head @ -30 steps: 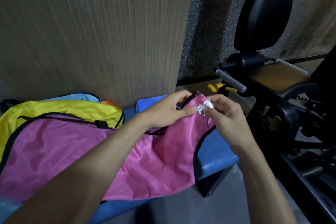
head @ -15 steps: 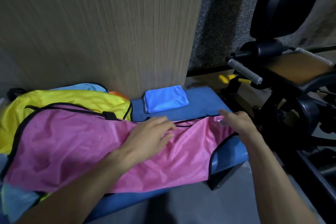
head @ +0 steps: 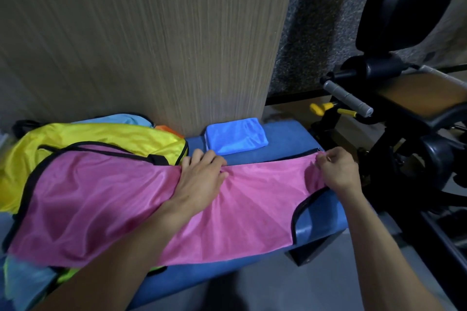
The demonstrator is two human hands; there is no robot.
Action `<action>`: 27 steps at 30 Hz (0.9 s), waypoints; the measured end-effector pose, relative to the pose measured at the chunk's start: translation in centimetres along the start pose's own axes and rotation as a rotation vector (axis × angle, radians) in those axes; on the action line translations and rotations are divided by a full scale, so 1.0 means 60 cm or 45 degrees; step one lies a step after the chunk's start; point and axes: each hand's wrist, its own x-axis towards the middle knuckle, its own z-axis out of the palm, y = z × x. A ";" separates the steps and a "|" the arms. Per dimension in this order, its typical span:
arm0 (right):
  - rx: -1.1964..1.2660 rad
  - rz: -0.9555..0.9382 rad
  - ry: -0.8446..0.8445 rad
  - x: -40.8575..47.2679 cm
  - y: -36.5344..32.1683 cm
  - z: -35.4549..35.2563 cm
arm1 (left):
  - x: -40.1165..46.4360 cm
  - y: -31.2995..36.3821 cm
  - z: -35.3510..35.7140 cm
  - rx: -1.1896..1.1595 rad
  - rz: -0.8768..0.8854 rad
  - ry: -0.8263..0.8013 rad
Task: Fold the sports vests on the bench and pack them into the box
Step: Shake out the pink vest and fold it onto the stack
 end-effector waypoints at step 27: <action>-0.122 0.124 0.172 0.047 0.063 -0.158 | -0.025 0.162 -0.037 -0.423 0.503 -0.092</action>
